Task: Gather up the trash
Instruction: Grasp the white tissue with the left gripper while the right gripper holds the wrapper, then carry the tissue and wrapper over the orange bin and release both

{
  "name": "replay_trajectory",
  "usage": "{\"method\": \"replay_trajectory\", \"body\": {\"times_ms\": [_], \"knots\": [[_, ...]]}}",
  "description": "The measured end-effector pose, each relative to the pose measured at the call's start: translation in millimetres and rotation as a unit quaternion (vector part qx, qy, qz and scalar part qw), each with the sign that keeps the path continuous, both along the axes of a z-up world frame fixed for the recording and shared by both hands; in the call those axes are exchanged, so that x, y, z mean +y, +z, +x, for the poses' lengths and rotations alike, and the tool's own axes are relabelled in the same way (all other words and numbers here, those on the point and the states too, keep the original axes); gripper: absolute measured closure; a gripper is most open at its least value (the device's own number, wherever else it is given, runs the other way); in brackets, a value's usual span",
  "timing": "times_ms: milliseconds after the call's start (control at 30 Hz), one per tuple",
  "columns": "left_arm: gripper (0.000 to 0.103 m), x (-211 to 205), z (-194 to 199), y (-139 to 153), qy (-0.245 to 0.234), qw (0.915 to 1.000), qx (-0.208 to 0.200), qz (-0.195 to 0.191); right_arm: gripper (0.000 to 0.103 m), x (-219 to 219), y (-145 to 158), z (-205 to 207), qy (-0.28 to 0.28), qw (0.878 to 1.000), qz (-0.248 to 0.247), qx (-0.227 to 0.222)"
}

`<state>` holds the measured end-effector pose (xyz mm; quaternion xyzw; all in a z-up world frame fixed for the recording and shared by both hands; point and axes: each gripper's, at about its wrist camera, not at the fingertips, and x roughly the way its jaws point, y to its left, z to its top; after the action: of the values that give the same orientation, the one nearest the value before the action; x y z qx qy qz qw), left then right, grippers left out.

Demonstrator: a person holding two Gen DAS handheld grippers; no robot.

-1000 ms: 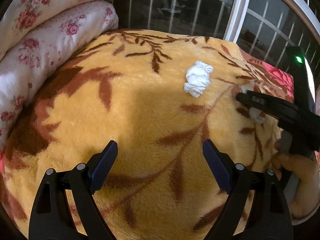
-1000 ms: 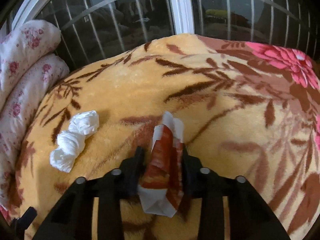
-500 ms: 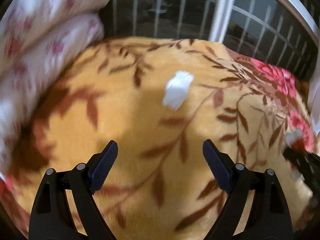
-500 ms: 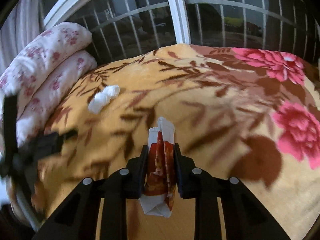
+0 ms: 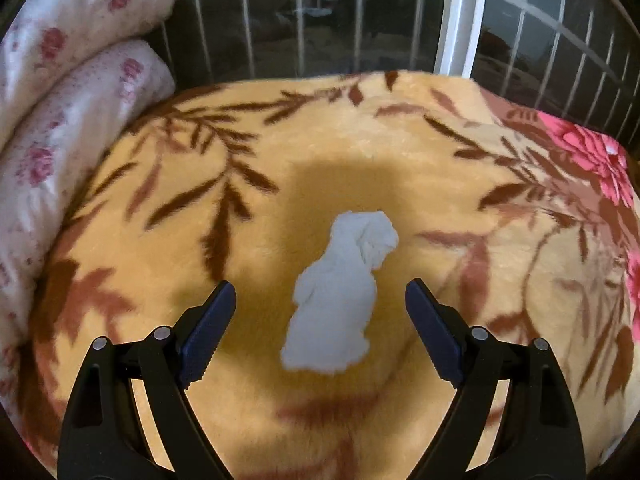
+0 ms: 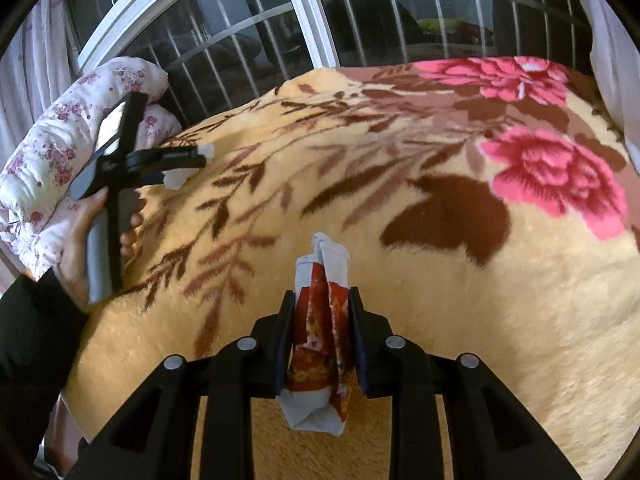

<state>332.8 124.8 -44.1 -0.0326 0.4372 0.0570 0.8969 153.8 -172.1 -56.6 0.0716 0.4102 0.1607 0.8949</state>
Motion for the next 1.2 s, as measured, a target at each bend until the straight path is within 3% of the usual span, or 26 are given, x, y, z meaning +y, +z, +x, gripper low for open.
{"method": "replay_trajectory", "body": {"times_ms": [33,100,133,200,300,467,700,900,1200], "knots": [[0.019,-0.4,6.3,-4.4,-0.003,1.0000,0.008,0.000,0.077,-0.1,-2.2,-0.2,-0.002,1.000,0.001,0.001],[0.036,-2.5,13.5,-10.5,-0.001,0.9997,0.014,0.021,0.077,-0.4,-5.8,-0.5,-0.003,1.000,0.002,0.001],[0.039,-5.5,14.4,-12.0,-0.005,0.9993,0.011,0.036,0.077,-0.9,-6.6,-1.0,-0.004,1.000,0.004,-0.001],[0.069,-10.2,12.2,-10.2,-0.012,0.9988,0.006,0.046,0.076,-2.1,-8.1,-1.4,-0.003,1.000,0.010,-0.003],[0.070,-17.0,4.6,-3.1,-0.011,0.9980,0.004,0.062,0.076,-4.9,-9.8,0.4,-0.006,1.000,0.020,0.000],[0.070,-28.9,-40.3,28.6,-0.017,0.9991,-0.016,0.035,0.076,-7.8,-10.9,0.9,-0.004,0.999,0.034,0.001],[0.070,-77.7,-155.7,69.0,-0.068,0.9960,-0.055,0.022,0.076,-11.7,4.9,-17.1,-0.013,0.999,0.032,-0.016],[0.070,-107.8,-247.4,75.1,-0.091,0.9932,-0.072,0.014,0.076,-20.8,32.5,-81.5,0.003,0.998,0.033,-0.045],[0.070,-147.3,-366.3,50.3,-0.146,0.9865,-0.071,0.021,0.076,-46.8,50.6,-209.5,0.065,0.995,0.016,-0.069]]}}
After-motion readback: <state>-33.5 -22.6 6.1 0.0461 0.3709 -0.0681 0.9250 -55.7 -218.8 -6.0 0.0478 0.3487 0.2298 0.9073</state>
